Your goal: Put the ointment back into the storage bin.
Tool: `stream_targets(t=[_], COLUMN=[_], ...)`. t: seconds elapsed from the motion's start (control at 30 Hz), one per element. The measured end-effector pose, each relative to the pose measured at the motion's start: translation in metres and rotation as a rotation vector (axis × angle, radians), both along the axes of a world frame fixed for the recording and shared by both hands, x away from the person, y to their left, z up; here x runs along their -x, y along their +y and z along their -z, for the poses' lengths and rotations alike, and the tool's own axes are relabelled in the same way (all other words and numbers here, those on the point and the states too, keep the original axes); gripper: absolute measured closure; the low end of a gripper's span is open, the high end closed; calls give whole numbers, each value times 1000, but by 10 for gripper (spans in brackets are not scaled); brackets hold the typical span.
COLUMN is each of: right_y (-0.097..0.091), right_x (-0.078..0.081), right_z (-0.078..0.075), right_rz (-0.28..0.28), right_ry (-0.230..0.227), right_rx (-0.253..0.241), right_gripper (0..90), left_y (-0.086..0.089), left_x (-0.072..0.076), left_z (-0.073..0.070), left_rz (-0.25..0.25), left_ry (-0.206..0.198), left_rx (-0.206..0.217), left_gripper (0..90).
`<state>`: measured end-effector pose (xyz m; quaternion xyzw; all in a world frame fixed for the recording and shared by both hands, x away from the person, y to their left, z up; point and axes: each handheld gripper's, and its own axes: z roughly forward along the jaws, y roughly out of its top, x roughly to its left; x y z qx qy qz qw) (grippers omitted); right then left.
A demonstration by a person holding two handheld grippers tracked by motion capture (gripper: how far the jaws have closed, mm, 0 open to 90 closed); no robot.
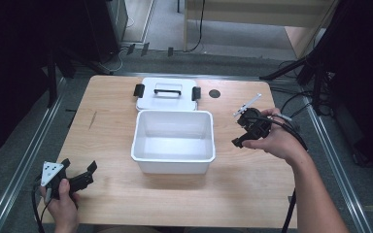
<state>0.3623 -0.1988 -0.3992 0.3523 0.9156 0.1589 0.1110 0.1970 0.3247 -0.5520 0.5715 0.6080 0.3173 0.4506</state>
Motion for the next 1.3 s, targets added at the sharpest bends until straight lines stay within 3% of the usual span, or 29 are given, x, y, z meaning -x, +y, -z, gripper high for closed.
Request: stream_targets(t=[0.07, 0.23, 0.37, 0.6, 0.73, 0.97, 1.3], right_y=[-6, -20, -32, -53, -63, -80, -105], right_x=[1, 5, 11, 26, 38, 60, 97], right_z=[4, 17, 30, 61, 75, 96, 118], right_rz=[71, 159, 247, 376, 406, 460, 481], right_ry=[-45, -136, -216, -336, -408, -490, -515], right_rx=[-28, -117, -217, -313, -348, -422, -454], right_gripper=[163, 0, 0, 0, 0, 26, 61], left_y=[0, 0, 0, 0, 0, 0, -1], left_x=[0, 0, 0, 0, 0, 1, 1], left_z=[0, 0, 0, 0, 0, 0, 0], left_rz=[0, 1, -1, -1, 0, -1, -3], left_ry=[-1, -1, 0, 0, 1, 1, -2], left_rx=[0, -3, -2, 0, -4, -6, -6], left_gripper=[4, 5, 5, 5, 5, 4, 4])
